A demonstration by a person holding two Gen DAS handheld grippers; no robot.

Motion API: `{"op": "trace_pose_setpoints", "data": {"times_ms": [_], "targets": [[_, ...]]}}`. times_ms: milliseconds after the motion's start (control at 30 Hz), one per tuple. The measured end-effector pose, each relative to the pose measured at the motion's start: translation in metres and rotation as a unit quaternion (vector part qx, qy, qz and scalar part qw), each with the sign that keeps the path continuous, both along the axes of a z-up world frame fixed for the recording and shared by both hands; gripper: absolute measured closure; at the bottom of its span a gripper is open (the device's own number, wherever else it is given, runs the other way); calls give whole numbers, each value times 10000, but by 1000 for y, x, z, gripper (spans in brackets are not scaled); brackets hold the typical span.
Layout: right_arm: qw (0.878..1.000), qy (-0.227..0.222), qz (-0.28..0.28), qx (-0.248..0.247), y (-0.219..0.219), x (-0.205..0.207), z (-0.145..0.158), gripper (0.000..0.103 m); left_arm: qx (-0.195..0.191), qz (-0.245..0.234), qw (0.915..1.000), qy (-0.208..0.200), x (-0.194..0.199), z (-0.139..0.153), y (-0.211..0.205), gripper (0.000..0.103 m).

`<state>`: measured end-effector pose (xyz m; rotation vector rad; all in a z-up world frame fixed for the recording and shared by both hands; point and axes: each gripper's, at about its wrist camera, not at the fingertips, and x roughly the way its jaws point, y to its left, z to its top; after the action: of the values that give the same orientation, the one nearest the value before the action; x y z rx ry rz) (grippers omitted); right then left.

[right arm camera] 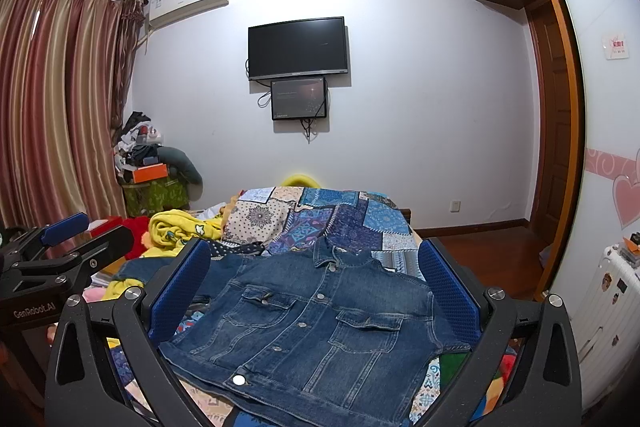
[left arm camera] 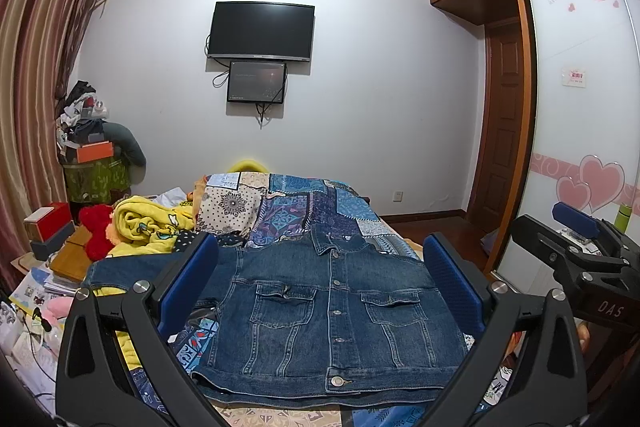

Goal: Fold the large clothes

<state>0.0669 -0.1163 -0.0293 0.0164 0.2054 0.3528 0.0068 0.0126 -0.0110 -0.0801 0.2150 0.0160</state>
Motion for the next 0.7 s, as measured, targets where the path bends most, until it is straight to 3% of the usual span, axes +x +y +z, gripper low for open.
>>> {"op": "trace_pose_setpoints", "data": {"times_ms": [700], "targets": [[10000,47,-15,-24,-2,4,1,0,-69,54,9999,103,9,-6,5,0]]}}
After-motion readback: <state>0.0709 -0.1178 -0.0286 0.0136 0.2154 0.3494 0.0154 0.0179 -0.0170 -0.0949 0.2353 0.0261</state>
